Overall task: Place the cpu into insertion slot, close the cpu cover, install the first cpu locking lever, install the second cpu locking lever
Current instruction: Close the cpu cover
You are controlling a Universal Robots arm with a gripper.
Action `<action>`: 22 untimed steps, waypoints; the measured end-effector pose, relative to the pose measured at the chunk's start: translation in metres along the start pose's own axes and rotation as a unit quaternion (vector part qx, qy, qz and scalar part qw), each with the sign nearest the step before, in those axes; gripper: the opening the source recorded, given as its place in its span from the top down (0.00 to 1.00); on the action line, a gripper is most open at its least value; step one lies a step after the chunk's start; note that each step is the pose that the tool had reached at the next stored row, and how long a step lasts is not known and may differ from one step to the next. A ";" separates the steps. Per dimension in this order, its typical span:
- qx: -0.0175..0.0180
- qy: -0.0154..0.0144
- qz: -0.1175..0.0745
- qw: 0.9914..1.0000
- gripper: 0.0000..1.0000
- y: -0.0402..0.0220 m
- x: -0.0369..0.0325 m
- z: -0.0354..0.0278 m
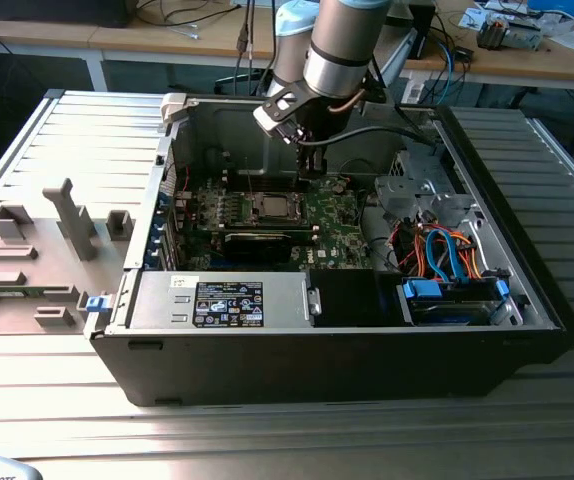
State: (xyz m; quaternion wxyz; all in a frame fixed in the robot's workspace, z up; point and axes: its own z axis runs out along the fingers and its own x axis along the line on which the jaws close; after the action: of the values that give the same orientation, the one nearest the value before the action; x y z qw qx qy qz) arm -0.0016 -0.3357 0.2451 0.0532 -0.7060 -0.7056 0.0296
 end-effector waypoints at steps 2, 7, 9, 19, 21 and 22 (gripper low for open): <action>0.000 0.000 0.000 1.000 0.89 -0.0016 0.0000 0.0002; 0.000 0.000 0.000 1.000 0.89 -0.0069 0.0000 0.0008; 0.000 0.000 0.000 1.000 0.89 -0.0101 0.0000 0.0012; 0.000 -0.001 -0.013 1.000 0.89 -0.0140 -0.0001 0.0017; 0.000 -0.001 -0.013 1.000 0.89 -0.0146 -0.0001 0.0017; 0.000 -0.001 -0.013 1.000 0.89 -0.0149 -0.0001 0.0018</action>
State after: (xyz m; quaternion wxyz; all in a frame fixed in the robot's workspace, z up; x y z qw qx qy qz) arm -0.0166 -0.3358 0.2451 0.0529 -0.6964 -0.7150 0.0303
